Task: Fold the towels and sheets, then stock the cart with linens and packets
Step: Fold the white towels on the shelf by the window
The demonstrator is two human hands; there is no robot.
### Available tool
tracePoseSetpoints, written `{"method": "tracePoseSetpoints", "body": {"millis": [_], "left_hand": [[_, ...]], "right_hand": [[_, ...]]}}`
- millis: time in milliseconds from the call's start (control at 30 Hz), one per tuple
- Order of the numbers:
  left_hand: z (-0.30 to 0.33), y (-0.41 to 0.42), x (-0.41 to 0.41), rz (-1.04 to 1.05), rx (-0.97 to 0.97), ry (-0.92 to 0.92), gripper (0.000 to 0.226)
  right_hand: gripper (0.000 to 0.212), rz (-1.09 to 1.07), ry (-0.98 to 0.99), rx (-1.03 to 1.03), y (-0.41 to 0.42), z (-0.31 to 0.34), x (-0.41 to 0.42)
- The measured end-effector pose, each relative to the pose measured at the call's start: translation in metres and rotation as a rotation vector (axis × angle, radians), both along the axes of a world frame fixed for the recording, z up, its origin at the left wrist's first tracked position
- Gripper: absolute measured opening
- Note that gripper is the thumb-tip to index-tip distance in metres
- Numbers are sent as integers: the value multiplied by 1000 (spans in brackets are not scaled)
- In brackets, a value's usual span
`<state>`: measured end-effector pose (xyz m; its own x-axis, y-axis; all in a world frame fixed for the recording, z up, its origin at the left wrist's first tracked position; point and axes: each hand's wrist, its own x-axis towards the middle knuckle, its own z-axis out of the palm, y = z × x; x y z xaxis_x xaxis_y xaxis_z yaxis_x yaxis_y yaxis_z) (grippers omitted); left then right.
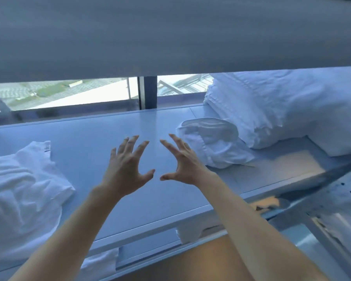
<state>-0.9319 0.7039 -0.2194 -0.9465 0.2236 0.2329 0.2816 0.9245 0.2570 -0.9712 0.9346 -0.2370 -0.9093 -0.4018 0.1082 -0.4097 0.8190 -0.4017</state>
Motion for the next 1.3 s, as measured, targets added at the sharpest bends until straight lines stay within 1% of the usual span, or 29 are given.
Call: {"method": "tracePoseSetpoints", "body": {"millis": [333,433,533,633,733,833,1000,1300], "left_hand": [[-27,141,-58,-125,-7,-60,93],[-42,171,-75,-148,-16,-67,94],[-58,189,-93,-154,-41,-114,93],[-78,195,-102,-154,-89,-191,85],[-94,188,-100,-141,-91,-221,79],[-102,170,-91,-125,-45,-209,76],[-109,129,-65,-89,7,-180,75],[-110,38,0,-6,72,-161,72]], "right_hand": [[120,-236,-44,41,164,-15,-28],[119,-275,-49,60,194,-23,-40],[117,-286,-78,49,206,-33,-53],[110,-268,-178,65,204,-48,-61],[98,-228,-228,132,190,-67,-59],[91,-223,-175,194,170,-83,-48],[86,-183,-95,223,132,-94,-25],[87,-106,-103,177,36,-95,19]]}}
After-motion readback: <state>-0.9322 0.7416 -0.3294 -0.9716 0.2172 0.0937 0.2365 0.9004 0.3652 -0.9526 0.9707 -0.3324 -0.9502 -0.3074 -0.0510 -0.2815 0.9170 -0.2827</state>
